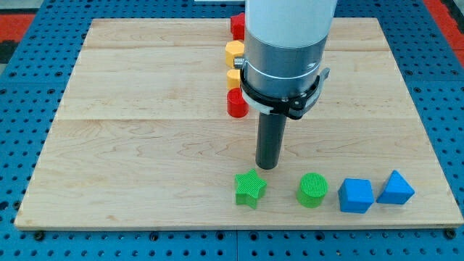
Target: Push the blue triangle diagonally above the green star
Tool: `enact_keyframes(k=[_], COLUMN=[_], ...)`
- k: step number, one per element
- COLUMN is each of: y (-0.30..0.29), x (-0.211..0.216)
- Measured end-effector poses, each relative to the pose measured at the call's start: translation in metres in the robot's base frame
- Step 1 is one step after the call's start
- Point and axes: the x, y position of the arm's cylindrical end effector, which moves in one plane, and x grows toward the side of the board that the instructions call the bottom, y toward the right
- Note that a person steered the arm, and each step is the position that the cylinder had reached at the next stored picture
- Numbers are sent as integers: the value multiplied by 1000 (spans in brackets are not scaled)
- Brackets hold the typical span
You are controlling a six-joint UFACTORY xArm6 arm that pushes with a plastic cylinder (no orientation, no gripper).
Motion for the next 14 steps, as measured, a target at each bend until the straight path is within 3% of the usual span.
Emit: enact_keyframes(k=[3,4,5,6,7,9,11,12,13,14], y=[21,95,197,254,256,110,72,116,84,115], x=[-21,-63,-49,-5,50,59,58,62,76,44])
